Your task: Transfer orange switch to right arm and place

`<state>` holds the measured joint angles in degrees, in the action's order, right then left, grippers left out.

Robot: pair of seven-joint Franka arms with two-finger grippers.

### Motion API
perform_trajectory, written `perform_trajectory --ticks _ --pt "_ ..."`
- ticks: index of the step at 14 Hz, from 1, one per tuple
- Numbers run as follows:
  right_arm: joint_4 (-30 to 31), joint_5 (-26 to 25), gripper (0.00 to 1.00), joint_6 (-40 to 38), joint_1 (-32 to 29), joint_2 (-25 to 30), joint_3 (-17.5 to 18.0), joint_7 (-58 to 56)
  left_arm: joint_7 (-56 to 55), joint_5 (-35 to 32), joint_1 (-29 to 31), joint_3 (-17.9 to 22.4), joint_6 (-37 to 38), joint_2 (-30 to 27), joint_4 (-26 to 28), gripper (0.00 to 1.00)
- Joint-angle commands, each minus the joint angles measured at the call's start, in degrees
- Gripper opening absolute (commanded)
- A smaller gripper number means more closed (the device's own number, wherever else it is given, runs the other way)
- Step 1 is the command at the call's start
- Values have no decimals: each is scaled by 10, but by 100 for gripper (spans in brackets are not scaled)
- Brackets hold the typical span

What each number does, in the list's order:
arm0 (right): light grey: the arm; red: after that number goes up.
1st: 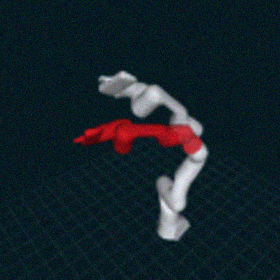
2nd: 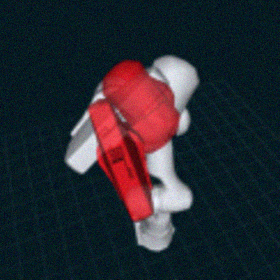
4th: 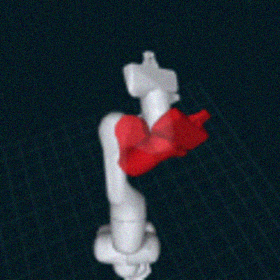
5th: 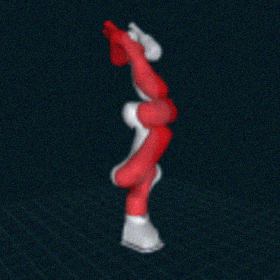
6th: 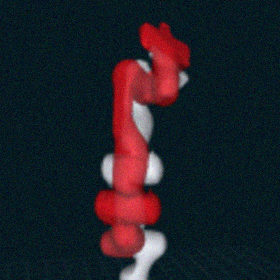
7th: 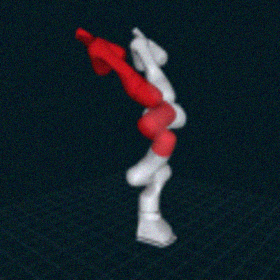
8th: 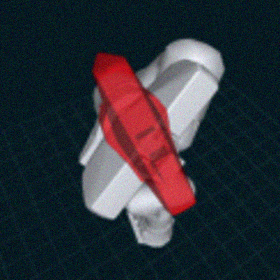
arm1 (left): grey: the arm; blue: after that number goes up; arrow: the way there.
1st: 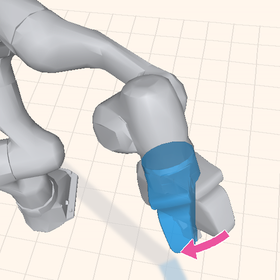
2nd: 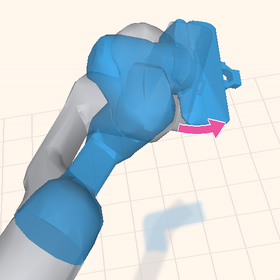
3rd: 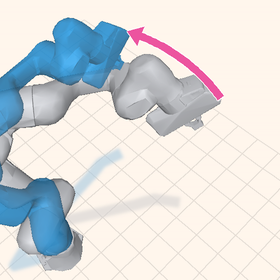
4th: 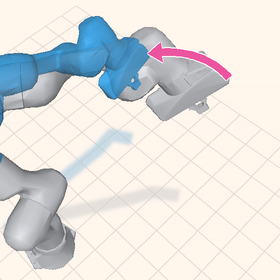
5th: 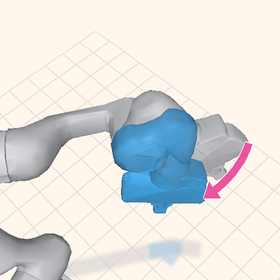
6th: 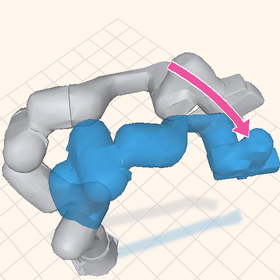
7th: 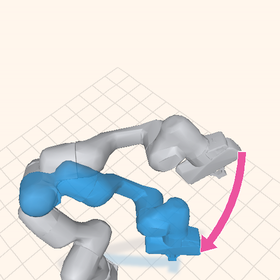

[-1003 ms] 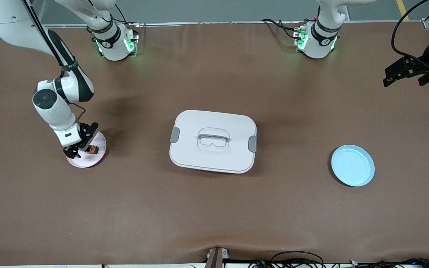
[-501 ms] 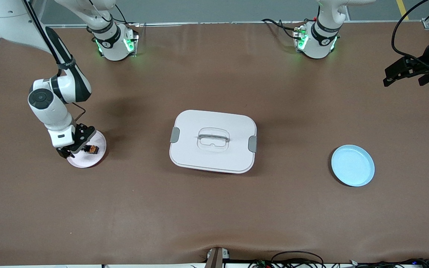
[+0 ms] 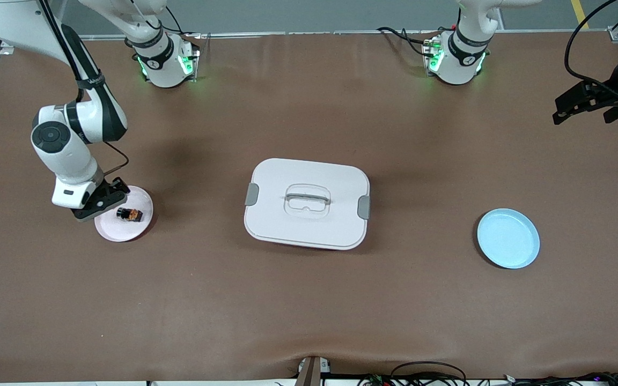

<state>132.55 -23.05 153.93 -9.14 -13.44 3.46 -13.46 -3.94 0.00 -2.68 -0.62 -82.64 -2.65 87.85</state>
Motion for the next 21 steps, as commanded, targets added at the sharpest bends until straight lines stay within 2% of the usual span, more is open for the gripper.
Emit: perform_trajectory --ticks 1,3,5,9,10,13,17,21 --pt "3 75 100 -7 9 20 4 126 8 6 2 0 4 -10 3 100" --pt "-4 98 100 -8 10 24 5 193 5 6 3 0 6 -11 2 100" --pt "-30 128 100 -42 18 27 5 193 5 6 5 1 6 -12 1 100" --pt "-194 150 100 -313 46 24 5 193 5 5 5 1 16 -22 0 100" --pt "-227 151 100 -351 50 23 5 194 9 5 5 2 16 -24 1 100" --pt "-278 171 100 -390 53 42 6 194 8 4 6 2 16 -19 1 100" --pt "-376 194 100 -502 55 59 7 192 10 6 7 2 -1 -16 4 100" --pt "-388 194 100 -521 54 100 7 191 10 6 6 2 -5 -16 6 100"
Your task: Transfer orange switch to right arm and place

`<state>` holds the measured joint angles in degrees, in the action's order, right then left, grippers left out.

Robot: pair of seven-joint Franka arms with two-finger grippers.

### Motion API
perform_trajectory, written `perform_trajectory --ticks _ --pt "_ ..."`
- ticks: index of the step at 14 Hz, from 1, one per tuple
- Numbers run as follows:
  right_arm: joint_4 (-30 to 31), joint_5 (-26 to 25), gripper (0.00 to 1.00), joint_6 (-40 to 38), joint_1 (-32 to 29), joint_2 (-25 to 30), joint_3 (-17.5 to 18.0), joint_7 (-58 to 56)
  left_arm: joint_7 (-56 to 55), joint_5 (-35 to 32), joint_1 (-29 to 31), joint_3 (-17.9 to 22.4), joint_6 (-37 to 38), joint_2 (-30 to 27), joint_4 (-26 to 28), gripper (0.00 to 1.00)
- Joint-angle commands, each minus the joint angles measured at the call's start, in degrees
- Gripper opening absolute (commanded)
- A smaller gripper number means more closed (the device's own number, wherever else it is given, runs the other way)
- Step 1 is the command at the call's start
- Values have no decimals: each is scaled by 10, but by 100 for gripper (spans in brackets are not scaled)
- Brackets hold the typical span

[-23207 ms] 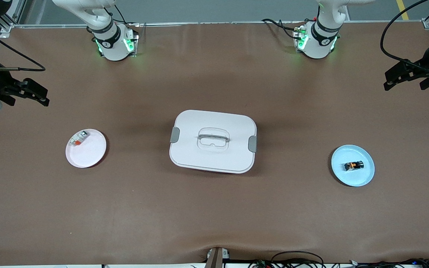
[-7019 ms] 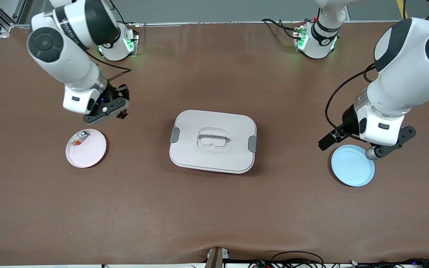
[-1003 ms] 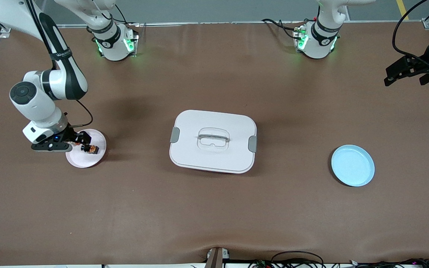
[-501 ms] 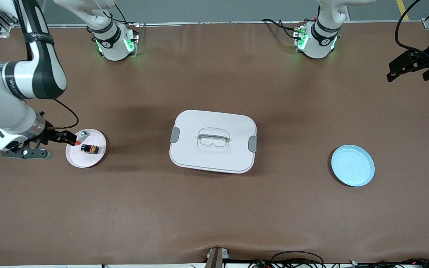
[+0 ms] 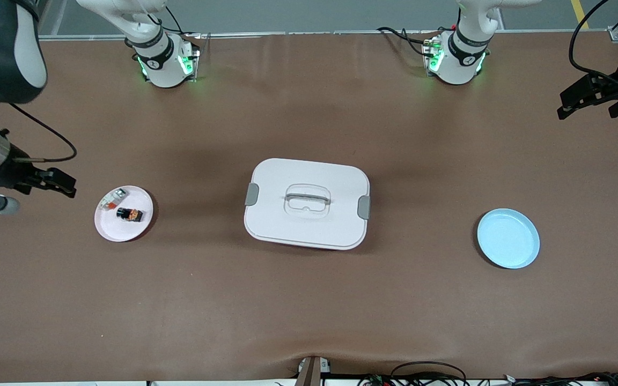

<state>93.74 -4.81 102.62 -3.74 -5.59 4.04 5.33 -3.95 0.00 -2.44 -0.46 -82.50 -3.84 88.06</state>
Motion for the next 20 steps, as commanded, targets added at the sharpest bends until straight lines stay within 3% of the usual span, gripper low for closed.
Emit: perform_trajectory --ticks 1,9,14,20 --pt "0 12 100 -15 -1 30 0 2 10 7 3 0 -7 -2 4 100" --pt "-3 25 100 -52 6 79 -10 -9 10 7 3 -1 -20 3 5 100" --pt "-30 62 100 -62 22 77 -57 -58 9 7 2 -1 -19 2 4 100" --pt "-37 62 100 -99 22 75 -54 -54 10 8 -2 -2 -19 14 -3 100"
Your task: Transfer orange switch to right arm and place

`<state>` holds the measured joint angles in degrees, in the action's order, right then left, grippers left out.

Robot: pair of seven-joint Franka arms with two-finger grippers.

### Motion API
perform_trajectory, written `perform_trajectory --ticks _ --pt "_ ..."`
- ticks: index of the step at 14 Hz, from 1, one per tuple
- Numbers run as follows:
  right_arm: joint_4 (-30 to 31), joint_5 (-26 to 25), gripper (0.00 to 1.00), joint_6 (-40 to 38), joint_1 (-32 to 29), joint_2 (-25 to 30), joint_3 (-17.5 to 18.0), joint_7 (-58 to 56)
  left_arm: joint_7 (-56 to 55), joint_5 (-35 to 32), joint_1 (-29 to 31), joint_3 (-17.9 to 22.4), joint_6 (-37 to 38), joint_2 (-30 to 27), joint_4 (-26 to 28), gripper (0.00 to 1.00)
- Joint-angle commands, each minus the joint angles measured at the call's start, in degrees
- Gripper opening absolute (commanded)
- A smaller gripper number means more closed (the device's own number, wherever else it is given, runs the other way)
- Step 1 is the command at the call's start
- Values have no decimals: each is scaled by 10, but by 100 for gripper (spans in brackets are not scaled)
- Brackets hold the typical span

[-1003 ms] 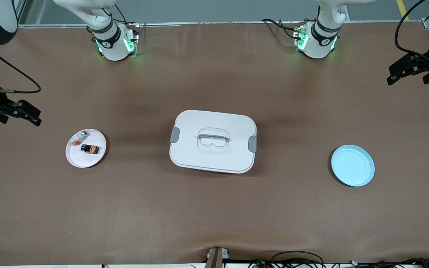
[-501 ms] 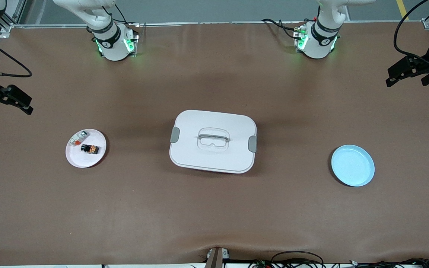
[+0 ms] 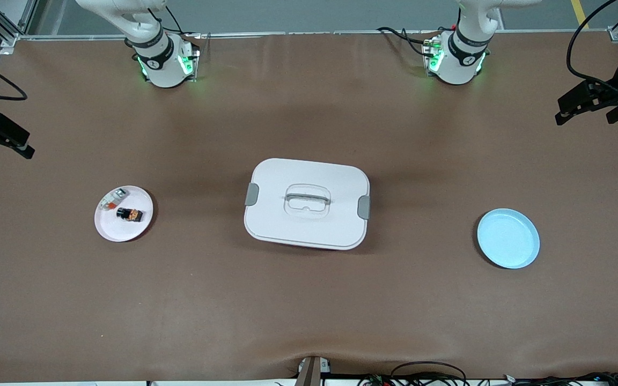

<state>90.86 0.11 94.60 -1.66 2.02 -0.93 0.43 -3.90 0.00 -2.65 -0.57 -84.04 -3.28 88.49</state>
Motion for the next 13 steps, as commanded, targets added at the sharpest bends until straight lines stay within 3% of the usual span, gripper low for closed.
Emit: perform_trajectory --ticks 1,13 --pt "-8 13 100 -20 1 -2 -4 -6 9 9 0 0 -3 9 -9 100" --pt "-27 7 100 -21 1 -4 -5 -3 8 9 6 0 -2 -21 10 100"
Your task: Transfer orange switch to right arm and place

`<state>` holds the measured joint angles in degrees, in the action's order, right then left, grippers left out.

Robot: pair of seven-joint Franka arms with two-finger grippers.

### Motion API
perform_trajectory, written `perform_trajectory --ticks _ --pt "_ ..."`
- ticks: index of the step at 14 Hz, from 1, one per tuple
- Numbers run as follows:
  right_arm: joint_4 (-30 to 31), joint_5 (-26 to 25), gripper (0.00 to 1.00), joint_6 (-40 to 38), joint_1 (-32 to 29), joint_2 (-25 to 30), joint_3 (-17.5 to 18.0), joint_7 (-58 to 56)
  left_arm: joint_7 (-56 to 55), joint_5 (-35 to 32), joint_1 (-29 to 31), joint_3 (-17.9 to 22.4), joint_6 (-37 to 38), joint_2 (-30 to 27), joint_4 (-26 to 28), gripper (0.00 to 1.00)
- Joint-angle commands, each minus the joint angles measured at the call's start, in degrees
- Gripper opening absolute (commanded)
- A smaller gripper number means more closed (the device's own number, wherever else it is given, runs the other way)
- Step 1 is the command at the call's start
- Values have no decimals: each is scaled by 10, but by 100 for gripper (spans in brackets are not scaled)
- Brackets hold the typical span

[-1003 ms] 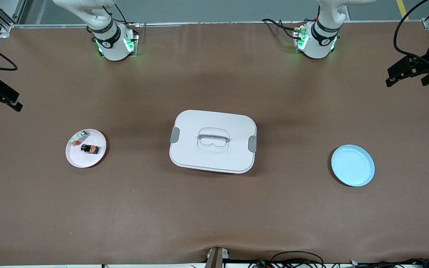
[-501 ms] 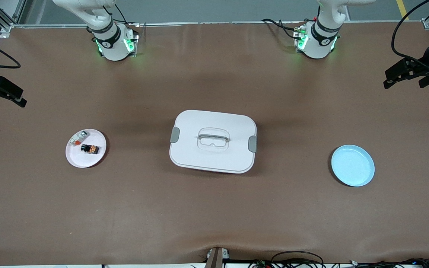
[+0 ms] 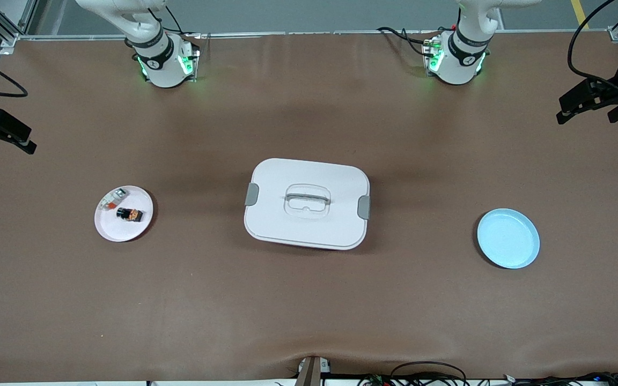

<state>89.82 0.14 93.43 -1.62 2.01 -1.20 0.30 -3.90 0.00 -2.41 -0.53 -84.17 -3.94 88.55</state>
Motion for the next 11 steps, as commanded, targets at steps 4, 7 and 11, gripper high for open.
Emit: perform_trajectory --ticks 4,7,11 --pt "-19 5 100 -11 -2 -3 -5 -6 2 9 2 -10 1 -20 21 100" --pt "-19 6 100 -20 0 -3 -4 -2 -2 10 5 -25 1 -33 38 100" --pt "-17 6 100 -43 0 -3 -4 -7 -1 4 7 -20 1 -18 19 100"
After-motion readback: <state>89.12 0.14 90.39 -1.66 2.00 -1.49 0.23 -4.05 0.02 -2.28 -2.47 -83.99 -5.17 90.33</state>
